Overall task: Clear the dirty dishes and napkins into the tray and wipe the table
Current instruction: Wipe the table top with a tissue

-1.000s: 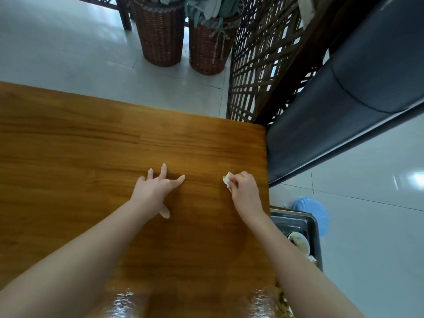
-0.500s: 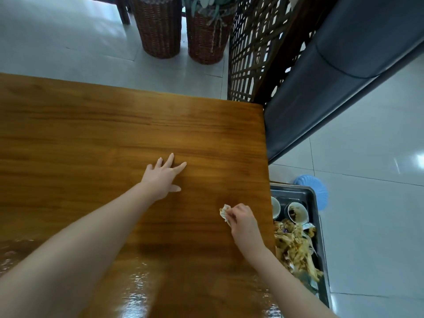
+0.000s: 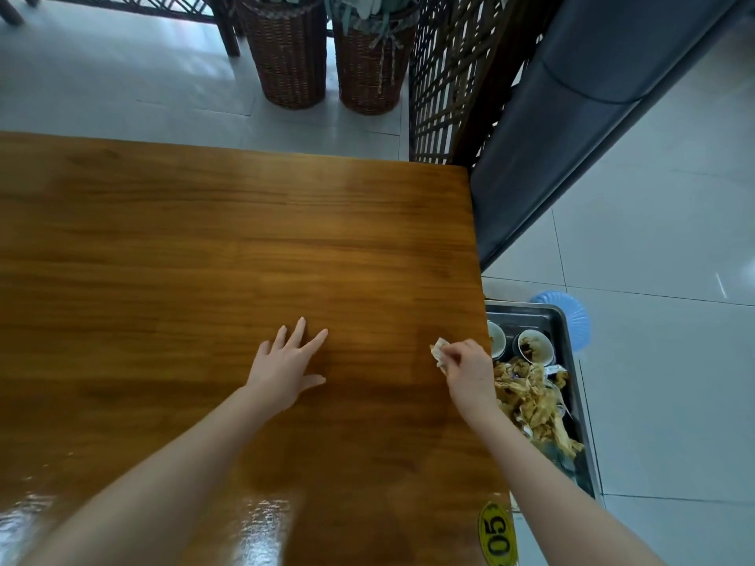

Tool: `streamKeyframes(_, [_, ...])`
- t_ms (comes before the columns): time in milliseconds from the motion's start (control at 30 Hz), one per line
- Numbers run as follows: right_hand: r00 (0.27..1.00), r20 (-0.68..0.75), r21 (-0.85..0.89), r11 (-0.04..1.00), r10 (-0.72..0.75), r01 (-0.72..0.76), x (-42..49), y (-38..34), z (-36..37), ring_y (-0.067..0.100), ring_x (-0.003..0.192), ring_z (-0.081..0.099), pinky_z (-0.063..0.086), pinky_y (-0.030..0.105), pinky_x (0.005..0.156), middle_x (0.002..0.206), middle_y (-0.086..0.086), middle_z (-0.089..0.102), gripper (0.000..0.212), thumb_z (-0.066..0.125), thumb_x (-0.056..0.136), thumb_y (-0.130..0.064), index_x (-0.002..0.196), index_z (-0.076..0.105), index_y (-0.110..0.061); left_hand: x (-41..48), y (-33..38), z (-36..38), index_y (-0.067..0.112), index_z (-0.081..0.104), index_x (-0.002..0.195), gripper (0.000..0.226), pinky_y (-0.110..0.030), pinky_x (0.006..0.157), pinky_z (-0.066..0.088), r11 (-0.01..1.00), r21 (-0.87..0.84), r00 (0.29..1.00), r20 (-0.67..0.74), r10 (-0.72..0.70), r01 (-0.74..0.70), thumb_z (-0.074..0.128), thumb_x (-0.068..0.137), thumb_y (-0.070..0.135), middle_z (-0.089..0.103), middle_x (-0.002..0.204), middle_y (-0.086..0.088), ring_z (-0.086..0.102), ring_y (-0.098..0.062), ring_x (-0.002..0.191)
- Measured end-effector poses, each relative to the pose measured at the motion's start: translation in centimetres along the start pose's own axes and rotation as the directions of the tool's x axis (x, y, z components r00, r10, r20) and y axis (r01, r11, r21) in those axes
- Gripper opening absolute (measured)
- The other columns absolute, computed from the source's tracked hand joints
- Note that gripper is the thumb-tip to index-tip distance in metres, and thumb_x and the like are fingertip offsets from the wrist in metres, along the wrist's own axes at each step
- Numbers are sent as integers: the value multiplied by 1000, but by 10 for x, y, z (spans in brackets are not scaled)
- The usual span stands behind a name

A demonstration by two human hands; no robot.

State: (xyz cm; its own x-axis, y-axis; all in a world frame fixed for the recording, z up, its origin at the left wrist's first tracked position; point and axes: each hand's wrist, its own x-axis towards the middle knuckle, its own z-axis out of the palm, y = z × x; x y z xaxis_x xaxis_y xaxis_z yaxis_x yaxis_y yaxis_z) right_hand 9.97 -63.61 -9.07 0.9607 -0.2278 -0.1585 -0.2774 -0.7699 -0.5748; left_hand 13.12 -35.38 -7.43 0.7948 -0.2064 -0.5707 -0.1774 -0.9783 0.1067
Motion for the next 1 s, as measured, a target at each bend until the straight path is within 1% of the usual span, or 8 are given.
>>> streamKeyframes(200, [998, 52, -49, 998, 31, -28, -25, 7, 6, 16, 84, 53, 48, 31, 79, 86, 4, 59, 16, 55, 93, -4, 93, 72, -3, -31, 3, 18, 38, -6, 152, 82, -48, 118, 13, 998, 62, 1000, 26, -2, 0, 51, 93, 50, -11, 162, -6, -2, -32, 148])
streamKeyframes(367, [991, 118, -44, 997, -65, 71, -62, 3, 16, 13, 79, 49, 43, 26, 70, 80, 1, 55, 19, 53, 93, 0, 86, 70, -5, -44, 7, 31, 38, -6, 152, 86, -49, 119, 13, 998, 61, 999, 30, -10, 8, 54, 91, 50, -12, 162, -6, -2, -33, 148])
streamKeyframes(433, [983, 150, -40, 993, -104, 111, -73, 5, 18, 14, 82, 51, 48, 29, 73, 84, 3, 57, 19, 52, 92, 2, 92, 71, -4, -47, 8, 35, 38, -7, 152, 89, -49, 118, 12, 998, 59, 999, 34, -13, 11, 56, 90, 50, -13, 161, -6, -3, -33, 148])
streamKeyframes(533, [967, 205, -39, 986, -148, 159, -75, 11, 15, 14, 89, 53, 48, 24, 80, 92, 2, 58, 20, 52, 94, 0, 103, 69, -4, -48, 5, 38, 38, -9, 151, 95, -50, 118, 12, 999, 41, 1000, 29, -9, 7, 60, 87, 50, -14, 161, -6, -3, -33, 148])
streamKeyframes(600, [965, 214, -41, 986, -150, 162, -65, 12, 12, 12, 89, 52, 46, 22, 81, 92, 0, 58, 20, 53, 94, -3, 104, 70, -5, -48, 3, 40, 38, -10, 151, 99, -50, 118, 11, 1000, 16, 1000, 17, -17, 17, 63, 85, 50, -15, 161, -6, -4, -33, 148])
streamKeyframes(767, [998, 65, -64, 998, -26, 30, -14, 14, -1, 16, 86, 53, 46, 29, 80, 87, 0, 55, 15, 56, 92, -5, 95, 71, -3, -54, -6, 48, 39, -12, 150, 101, -49, 118, 10, 998, 8, 998, 5, -56, 56, 64, 85, 48, -17, 160, -6, -6, -32, 148])
streamKeyframes(900, [971, -88, 87, 973, 222, -214, 21, 14, -8, 19, 93, 59, 49, 31, 86, 100, 10, 67, 19, 60, 91, -6, 106, 70, -3, -61, -12, 56, 39, -11, 150, 100, -48, 118, 10, 995, -24, 995, -19, -99, 99, 64, 85, 48, -17, 161, -5, -7, -31, 148])
streamKeyframes(1000, [971, -56, 139, 965, 234, -224, 30, -2, 3, 18, 98, 59, 48, 29, 90, 108, 10, 67, 20, 61, 90, -7, 107, 70, -4, -64, -15, 63, 40, -12, 150, 99, -49, 118, 9, 993, -24, 993, -25, -119, 118, 62, 86, 50, -17, 161, -5, -7, -30, 148])
